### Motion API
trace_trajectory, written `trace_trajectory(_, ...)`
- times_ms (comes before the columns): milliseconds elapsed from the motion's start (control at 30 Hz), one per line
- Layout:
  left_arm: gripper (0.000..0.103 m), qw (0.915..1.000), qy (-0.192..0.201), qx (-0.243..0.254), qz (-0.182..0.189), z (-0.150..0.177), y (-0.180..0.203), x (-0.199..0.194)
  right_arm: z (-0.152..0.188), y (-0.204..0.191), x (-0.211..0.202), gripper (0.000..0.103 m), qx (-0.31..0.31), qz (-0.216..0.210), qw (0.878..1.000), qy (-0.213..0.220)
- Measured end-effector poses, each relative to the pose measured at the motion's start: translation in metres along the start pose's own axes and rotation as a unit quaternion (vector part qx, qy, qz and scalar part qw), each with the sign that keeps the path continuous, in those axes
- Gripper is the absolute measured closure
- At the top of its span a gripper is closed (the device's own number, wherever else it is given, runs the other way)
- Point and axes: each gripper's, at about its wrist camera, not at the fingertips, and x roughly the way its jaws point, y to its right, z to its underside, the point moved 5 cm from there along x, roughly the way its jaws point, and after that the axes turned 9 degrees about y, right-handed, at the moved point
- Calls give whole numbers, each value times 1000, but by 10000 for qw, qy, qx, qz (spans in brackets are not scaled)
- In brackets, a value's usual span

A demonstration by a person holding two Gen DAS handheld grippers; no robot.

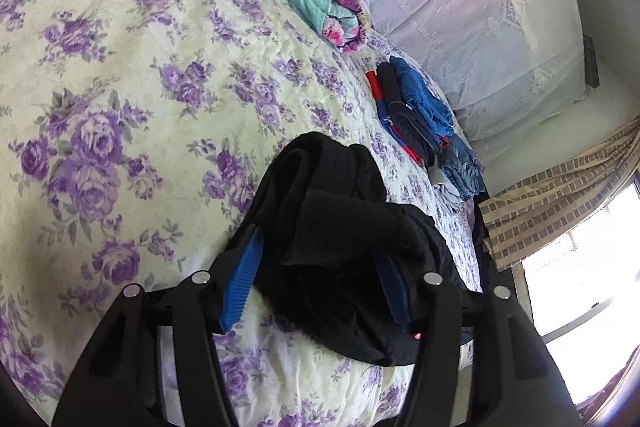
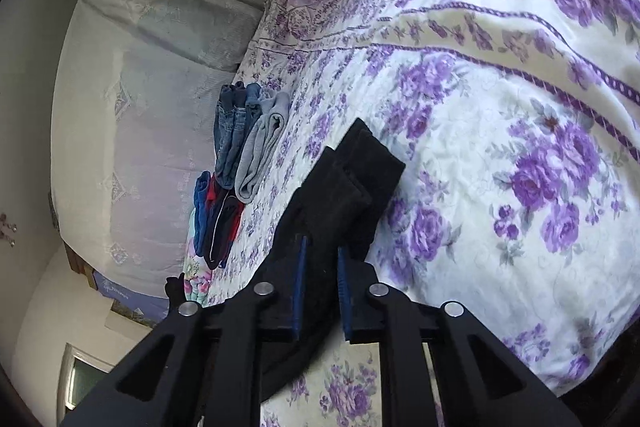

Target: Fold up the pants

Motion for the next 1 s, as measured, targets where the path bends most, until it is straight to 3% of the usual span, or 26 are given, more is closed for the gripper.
trace_trajectory(100, 38, 9996, -115, 127, -218, 5, 2, -12, -5, -19, -3, 89, -254, -126, 9996, 65)
trace_trajectory(233, 17, 9980, -62, 330, -531, 11, 3, -36, -17, -33, 0, 89, -302, -235, 9993, 39)
trace_trajectory(300, 15, 9969, 103, 280, -728, 9, -3, -51, -21, -35, 3, 89, -305, -224, 9993, 49)
trace_trajectory(367, 15, 9990, 166, -58, -406, 10, -2, -60, -22, -35, 5, 89, -274, -212, 9994, 48)
trace_trajectory(433, 15, 9998, 158, 4, -103, 15, 13, -58, -20, -33, 4, 89, -219, -201, 9995, 51)
trace_trajectory(500, 15, 9998, 46, 192, -94, 22, 32, -43, -19, -31, 3, 89, -188, -197, 9996, 59)
trace_trajectory(633, 15, 9995, -128, -17, 301, 19, 59, -9, -18, -28, 0, 89, -84, -182, 9998, 37)
trace_trajectory(700, 23, 9997, -121, 71, 215, 12, 65, 8, -19, -28, 0, 90, -77, -178, 9998, 27)
trace_trajectory(767, 80, 9995, -189, -49, 244, 4, 64, 23, -20, -29, -1, 90, -81, -178, 9998, 34)
trace_trajectory(800, 87, 9991, -118, -148, 368, -1, 64, 24, -20, -31, -2, 90, -90, -195, 9998, 41)
trace_trajectory(900, 92, 9969, 477, 290, 559, -8, 84, 5, -25, -34, -9, 90, -161, -204, 9995, 184)
trace_trajectory(1000, 92, 9921, 748, 862, 516, -4, 96, -11, -32, -27, -16, 90, -130, -170, 9993, 298)
